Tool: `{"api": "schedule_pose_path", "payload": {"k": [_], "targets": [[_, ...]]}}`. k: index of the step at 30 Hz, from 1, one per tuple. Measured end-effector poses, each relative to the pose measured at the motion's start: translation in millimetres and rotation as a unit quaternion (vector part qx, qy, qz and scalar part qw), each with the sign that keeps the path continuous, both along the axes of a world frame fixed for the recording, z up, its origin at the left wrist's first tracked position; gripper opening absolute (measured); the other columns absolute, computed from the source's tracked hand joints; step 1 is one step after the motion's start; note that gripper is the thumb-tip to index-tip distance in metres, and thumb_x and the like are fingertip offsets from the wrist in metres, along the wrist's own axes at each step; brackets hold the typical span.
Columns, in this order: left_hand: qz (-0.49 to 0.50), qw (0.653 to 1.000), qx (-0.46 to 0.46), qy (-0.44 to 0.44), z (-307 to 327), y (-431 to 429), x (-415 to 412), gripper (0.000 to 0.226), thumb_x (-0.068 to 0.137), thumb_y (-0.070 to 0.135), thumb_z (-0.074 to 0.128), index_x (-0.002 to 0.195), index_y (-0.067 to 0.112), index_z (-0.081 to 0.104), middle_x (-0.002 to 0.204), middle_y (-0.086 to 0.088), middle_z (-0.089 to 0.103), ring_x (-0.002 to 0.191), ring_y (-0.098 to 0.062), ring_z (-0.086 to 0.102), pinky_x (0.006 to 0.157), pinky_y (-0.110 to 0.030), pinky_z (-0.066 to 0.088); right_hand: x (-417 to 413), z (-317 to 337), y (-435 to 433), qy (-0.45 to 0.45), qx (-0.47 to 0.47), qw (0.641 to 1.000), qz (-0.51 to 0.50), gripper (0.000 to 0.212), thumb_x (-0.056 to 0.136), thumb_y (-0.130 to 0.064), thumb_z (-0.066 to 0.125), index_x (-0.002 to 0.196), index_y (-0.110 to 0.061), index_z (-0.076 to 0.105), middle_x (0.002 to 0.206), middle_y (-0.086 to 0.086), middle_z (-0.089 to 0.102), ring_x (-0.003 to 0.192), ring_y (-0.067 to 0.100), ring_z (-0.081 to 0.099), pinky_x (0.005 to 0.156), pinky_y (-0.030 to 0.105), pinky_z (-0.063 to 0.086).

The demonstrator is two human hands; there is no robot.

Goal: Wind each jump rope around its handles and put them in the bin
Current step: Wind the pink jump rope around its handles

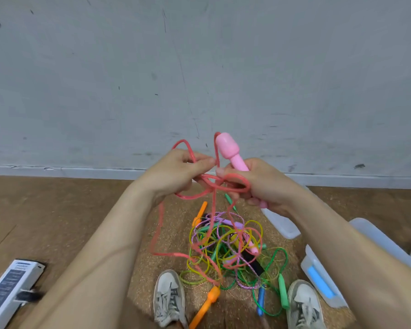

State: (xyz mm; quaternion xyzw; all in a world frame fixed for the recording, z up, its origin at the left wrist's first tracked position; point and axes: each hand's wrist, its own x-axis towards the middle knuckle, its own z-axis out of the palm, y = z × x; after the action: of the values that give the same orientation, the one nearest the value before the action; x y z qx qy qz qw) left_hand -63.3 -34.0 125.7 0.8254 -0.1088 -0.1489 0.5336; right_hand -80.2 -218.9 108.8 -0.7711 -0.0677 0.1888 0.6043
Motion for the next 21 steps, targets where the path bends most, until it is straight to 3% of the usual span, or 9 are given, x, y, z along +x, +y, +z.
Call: {"api": "schedule_pose_path", "payload": {"k": [4,6,10,13,15,17,18,19,21], "targets": [[-0.038,0.997,0.069,0.014,2.5,13.7,2.0,0.044,0.086,0.049,0.058,0.089,0.008,0.073,0.048,0.002,0.059,0.041,-0.009,0.025,0.04,-0.019,0.019,3.6,6.0,-6.3,0.011,0.01,1.0,0.017,0.03,0.093,-0.044,0.056,0.082,-0.017,0.064,0.048,-0.001,0.046,0.038,0.009,0.026,0.039,0.021,0.013],[-0.075,0.991,0.105,0.025,2.1,18.3,-0.7,0.046,0.081,0.054,0.058,0.075,0.01,0.071,0.048,0.0,0.054,0.043,-0.01,0.028,0.04,-0.019,0.022,6.0,6.3,-11.7,0.031,0.035,0.998,0.032,0.031,0.094,-0.042,0.055,0.092,-0.013,0.065,0.053,0.002,0.052,0.039,0.008,0.027,0.039,0.023,0.012],[0.025,0.999,-0.041,-0.025,3.1,11.6,-1.6,0.035,0.089,0.036,0.056,0.069,0.008,0.065,0.041,0.008,0.038,0.04,-0.004,0.026,0.041,-0.017,0.019,3.0,2.8,-14.2,0.078,0.084,0.989,0.089,0.029,0.092,-0.036,0.056,0.094,-0.008,0.063,0.062,0.007,0.06,0.042,0.007,0.028,0.035,0.02,0.015],[0.189,0.953,-0.227,-0.073,8.9,27.0,10.5,0.036,0.097,0.031,0.049,0.068,0.011,0.055,0.039,0.008,0.034,0.036,-0.004,0.022,0.037,-0.018,0.014,-0.7,-4.5,-16.1,0.116,0.098,0.977,0.153,0.026,0.091,-0.035,0.057,0.087,-0.01,0.061,0.066,0.007,0.055,0.044,0.007,0.027,0.035,0.022,0.012],[0.287,0.882,-0.367,-0.072,14.0,54.0,18.7,0.037,0.1,0.034,0.044,0.069,0.014,0.05,0.04,0.009,0.031,0.035,-0.003,0.019,0.035,-0.017,0.014,-2.5,-5.3,-23.5,0.129,0.011,0.976,0.175,0.022,0.093,-0.032,0.057,0.083,-0.012,0.06,0.065,0.006,0.053,0.042,0.006,0.029,0.034,0.019,0.015],[0.379,0.788,-0.481,-0.06,12.5,87.2,23.7,0.04,0.102,0.038,0.039,0.069,0.017,0.047,0.041,0.01,0.03,0.035,-0.004,0.017,0.035,-0.017,0.013,-1.2,-8.3,-39.5,0.085,-0.218,0.958,0.168,0.023,0.092,-0.033,0.062,0.075,-0.017,0.06,0.06,0.001,0.051,0.04,0.008,0.032,0.036,0.019,0.023],[0.419,0.756,-0.5,-0.055,7.9,102.2,24.2,0.041,0.102,0.039,0.037,0.068,0.019,0.046,0.041,0.01,0.03,0.034,-0.005,0.016,0.035,-0.018,0.012,-0.1,-10.8,-49.5,0.058,-0.336,0.927,0.155,0.024,0.089,-0.036,0.064,0.072,-0.02,0.06,0.058,0.0,0.053,0.041,0.009,0.035,0.039,0.02,0.027],[0.458,0.752,-0.47,-0.054,1.1,116.4,24.9,0.041,0.102,0.038,0.036,0.067,0.02,0.046,0.039,0.011,0.03,0.033,-0.006,0.017,0.035,-0.018,0.013,0.6,-12.7,-58.9,0.035,-0.409,0.901,0.136,0.026,0.087,-0.039,0.065,0.07,-0.019,0.062,0.059,0.001,0.06,0.043,0.01,0.04,0.043,0.021,0.032],[0.499,0.818,-0.281,-0.057,-13.7,131.4,30.5,0.038,0.099,0.034,0.038,0.065,0.02,0.048,0.036,0.011,0.035,0.031,-0.006,0.023,0.036,-0.021,0.017,1.0,-14.4,-72.3,-0.006,-0.407,0.911,0.067,0.03,0.086,-0.04,0.066,0.07,-0.014,0.066,0.066,0.008,0.07,0.049,0.013,0.048,0.047,0.022,0.035]]}}
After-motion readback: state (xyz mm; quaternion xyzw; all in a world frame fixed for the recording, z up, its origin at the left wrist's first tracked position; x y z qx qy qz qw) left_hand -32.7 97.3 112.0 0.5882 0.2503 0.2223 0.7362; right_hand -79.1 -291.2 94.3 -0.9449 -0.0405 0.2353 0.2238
